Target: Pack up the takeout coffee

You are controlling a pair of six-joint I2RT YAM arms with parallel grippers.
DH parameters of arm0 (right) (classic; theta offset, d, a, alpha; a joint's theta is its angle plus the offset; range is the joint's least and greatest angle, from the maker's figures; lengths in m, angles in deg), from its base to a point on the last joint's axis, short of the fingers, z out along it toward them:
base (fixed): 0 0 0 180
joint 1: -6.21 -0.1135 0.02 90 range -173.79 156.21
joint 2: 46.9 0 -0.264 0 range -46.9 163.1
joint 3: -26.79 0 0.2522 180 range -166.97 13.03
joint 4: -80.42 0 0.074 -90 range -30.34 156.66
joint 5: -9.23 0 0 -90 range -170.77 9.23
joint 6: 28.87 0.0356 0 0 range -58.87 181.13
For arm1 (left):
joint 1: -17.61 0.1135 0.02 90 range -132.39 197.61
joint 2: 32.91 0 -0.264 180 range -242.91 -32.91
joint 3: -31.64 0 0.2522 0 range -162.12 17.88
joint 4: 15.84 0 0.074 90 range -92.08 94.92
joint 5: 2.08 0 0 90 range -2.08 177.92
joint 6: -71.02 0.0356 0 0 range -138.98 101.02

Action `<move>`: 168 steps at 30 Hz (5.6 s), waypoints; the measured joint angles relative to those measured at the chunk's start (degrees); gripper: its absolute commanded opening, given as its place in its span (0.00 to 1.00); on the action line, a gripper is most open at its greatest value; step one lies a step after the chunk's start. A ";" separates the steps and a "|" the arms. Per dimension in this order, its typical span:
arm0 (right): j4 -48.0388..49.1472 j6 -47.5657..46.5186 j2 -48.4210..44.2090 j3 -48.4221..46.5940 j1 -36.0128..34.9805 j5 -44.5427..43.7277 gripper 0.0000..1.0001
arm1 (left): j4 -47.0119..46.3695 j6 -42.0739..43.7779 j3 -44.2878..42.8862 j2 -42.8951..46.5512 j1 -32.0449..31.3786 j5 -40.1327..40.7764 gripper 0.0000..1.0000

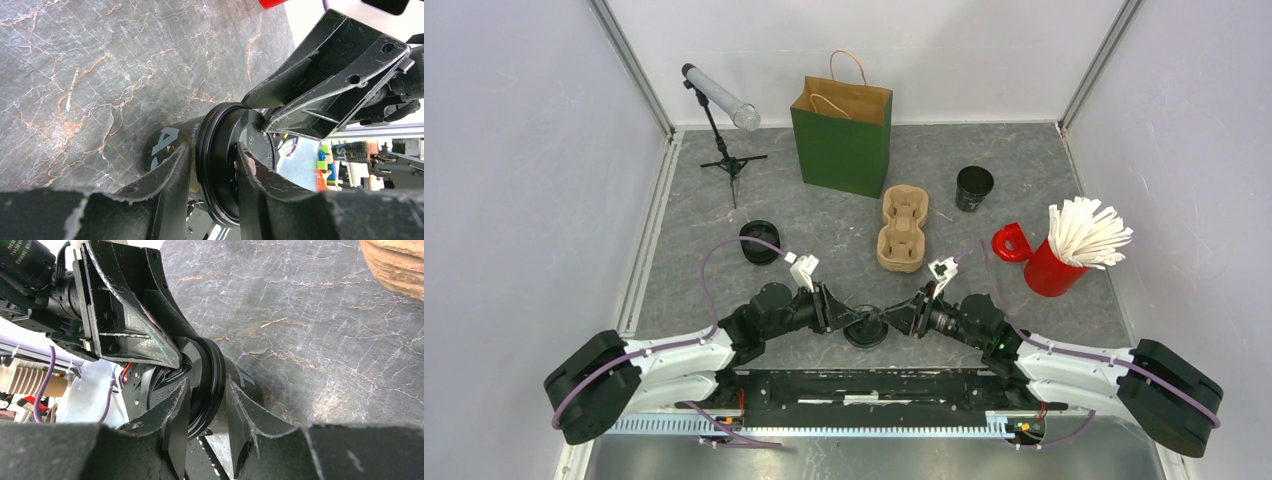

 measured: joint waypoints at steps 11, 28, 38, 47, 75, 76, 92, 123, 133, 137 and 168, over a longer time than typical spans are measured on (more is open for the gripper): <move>-15.30 -4.90 -5.60 -6.19 0.00 -1.75 0.54 | 2.36 0.11 1.01 3.91 0.02 0.66 0.42; -16.48 -7.96 -2.97 -10.54 -3.39 10.47 0.37 | 2.89 0.13 -0.26 2.89 0.02 0.37 0.42; -9.33 -5.95 2.71 -10.16 -4.31 11.67 0.36 | 3.34 0.15 -0.96 2.21 0.02 -0.02 0.43; -1.88 -3.87 2.84 -5.95 -4.33 8.74 0.36 | 5.29 0.66 -2.03 2.45 0.00 -1.40 0.49; 0.92 -2.38 4.24 -4.83 -4.31 5.88 0.36 | 15.47 1.05 -3.48 8.55 0.00 -2.12 0.57; 0.87 -2.43 4.39 -4.94 -4.31 5.95 0.36 | 15.85 1.16 -3.63 9.03 0.00 -1.99 0.57; -5.77 -4.96 4.55 -8.96 -4.39 6.12 0.41 | 19.96 2.05 -4.15 12.00 0.00 -0.83 0.50; -26.51 -18.51 -0.74 -19.41 -4.48 9.64 0.39 | 5.33 7.28 -4.26 0.70 0.00 -4.81 0.40; -11.50 -11.37 2.75 -10.73 -4.48 14.27 0.38 | 4.17 8.46 -5.27 -1.11 0.00 -5.60 0.50; -8.50 -10.73 2.73 -9.29 -4.48 13.79 0.38 | 5.97 8.48 -6.32 -0.98 0.00 -5.57 0.64; -5.57 -9.42 2.64 -7.76 -4.48 12.22 0.38 | 20.09 -3.89 1.22 18.67 0.07 -2.93 0.67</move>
